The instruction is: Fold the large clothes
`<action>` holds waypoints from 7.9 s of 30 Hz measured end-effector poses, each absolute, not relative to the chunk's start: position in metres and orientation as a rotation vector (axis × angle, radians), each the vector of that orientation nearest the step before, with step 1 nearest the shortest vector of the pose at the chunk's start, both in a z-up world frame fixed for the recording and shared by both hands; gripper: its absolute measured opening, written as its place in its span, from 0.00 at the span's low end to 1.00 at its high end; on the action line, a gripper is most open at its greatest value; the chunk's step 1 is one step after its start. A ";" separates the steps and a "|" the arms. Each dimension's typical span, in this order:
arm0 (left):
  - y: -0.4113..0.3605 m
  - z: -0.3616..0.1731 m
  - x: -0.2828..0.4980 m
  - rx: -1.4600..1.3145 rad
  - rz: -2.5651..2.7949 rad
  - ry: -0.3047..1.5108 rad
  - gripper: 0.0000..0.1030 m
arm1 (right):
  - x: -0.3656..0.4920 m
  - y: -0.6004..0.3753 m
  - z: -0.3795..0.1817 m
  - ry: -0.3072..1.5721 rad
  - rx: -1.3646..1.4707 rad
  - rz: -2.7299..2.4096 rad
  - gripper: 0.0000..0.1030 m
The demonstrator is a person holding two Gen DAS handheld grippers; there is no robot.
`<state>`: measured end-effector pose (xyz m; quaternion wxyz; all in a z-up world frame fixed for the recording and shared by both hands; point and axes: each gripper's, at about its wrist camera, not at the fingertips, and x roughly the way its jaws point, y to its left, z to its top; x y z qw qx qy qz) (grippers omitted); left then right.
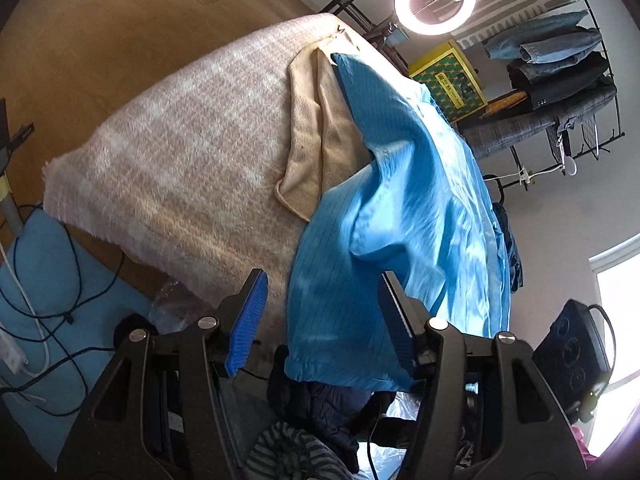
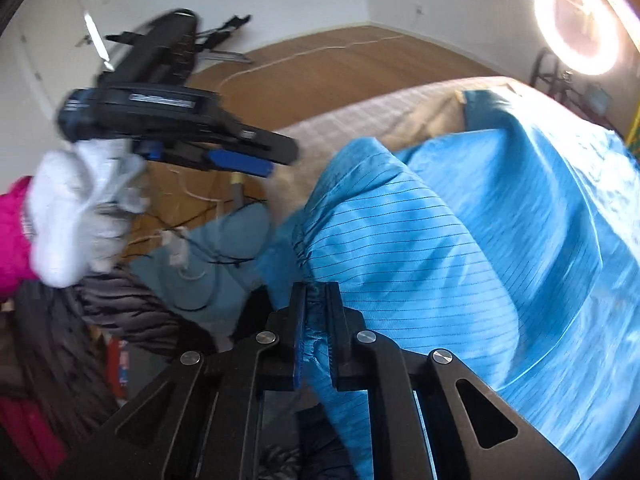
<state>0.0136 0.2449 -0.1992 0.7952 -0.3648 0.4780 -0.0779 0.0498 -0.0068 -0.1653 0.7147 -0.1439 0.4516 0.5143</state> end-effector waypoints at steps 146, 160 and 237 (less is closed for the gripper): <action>0.036 -0.134 -0.025 -0.246 -0.444 0.851 0.05 | 0.389 0.106 -0.164 0.932 -0.727 0.540 0.00; -0.036 -0.138 -0.030 0.014 -0.520 0.893 0.05 | 0.412 -0.200 -0.136 1.044 0.158 0.337 0.04; 0.060 -0.194 0.017 -0.436 -0.525 1.159 0.02 | 0.084 -0.250 -0.176 1.259 0.122 0.631 0.64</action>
